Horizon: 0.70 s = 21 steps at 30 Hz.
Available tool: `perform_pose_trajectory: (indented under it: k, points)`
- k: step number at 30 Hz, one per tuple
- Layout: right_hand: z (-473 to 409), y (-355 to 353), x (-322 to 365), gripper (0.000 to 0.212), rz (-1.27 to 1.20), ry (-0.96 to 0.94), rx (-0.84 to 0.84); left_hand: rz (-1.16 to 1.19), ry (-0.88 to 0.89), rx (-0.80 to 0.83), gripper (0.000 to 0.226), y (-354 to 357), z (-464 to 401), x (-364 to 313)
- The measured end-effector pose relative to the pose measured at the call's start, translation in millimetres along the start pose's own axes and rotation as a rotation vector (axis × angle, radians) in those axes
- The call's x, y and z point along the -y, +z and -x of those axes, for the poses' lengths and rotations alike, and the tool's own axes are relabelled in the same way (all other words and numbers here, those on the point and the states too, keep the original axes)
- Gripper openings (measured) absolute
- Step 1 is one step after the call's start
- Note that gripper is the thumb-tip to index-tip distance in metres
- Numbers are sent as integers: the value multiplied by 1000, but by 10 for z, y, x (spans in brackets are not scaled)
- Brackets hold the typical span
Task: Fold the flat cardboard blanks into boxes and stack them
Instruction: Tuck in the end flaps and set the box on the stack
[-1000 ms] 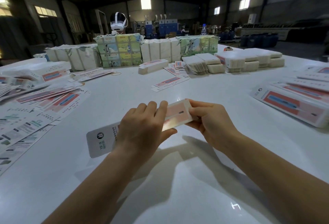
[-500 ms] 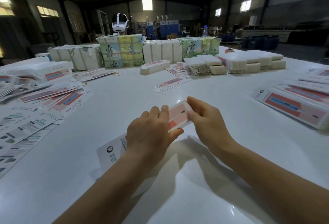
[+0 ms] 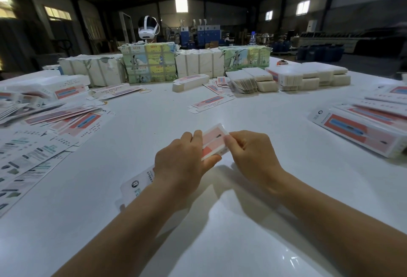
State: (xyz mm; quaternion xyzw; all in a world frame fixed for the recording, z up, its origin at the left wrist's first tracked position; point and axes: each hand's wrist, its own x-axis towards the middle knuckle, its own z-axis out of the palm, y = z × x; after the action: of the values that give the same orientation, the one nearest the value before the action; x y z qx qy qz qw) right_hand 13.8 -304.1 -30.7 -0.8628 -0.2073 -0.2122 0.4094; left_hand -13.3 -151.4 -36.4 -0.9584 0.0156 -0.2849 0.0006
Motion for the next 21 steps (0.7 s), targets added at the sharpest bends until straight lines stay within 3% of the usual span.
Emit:
perform_pose_trajectory:
  k: [6,15,19,21]
  points:
    - [-44,43,39,26,-356,177,61,-36,-5,38,66,23,-52,-18]
    - [-34,-23,4,28,-196,45,137,-45,66,41,71,-61,-19,88]
    - [-83,-84,-43,69,-134,-127,310,-19,151,116,65,-93,-31,112]
    - [-64,-82,-78,76,-81,-241,409,7,211,142,62,-98,-12,115]
